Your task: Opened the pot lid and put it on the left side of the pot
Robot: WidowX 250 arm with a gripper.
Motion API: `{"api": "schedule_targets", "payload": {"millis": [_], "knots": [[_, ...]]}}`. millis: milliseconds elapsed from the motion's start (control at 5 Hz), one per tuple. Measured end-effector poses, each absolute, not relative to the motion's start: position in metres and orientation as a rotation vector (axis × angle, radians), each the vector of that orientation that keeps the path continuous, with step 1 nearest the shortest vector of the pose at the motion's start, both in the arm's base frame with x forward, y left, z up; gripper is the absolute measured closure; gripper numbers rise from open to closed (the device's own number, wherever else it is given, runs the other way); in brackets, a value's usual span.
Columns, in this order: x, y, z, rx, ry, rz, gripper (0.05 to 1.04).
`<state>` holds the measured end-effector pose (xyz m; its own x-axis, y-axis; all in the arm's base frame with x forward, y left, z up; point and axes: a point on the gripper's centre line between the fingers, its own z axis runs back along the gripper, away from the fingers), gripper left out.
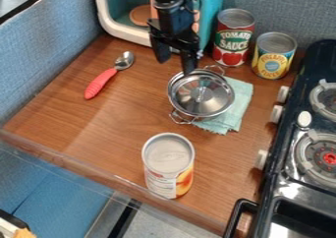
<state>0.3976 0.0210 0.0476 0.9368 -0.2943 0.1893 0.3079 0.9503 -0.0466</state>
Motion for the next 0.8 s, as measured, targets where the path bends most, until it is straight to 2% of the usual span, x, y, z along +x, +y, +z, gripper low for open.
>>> {"api": "schedule_targets", "payload": {"millis": [200, 400, 600, 800], "knots": [[0.397, -0.013, 0.049, -0.088, -0.163, -0.330, 0.084], [0.396, -0.023, 0.049, -0.087, -0.157, -0.328, 0.084], [0.394, -0.022, 0.035, -0.050, -0.115, -0.330, 0.084], [0.393, -0.022, 0.030, -0.023, -0.106, -0.338, 0.136]]}}
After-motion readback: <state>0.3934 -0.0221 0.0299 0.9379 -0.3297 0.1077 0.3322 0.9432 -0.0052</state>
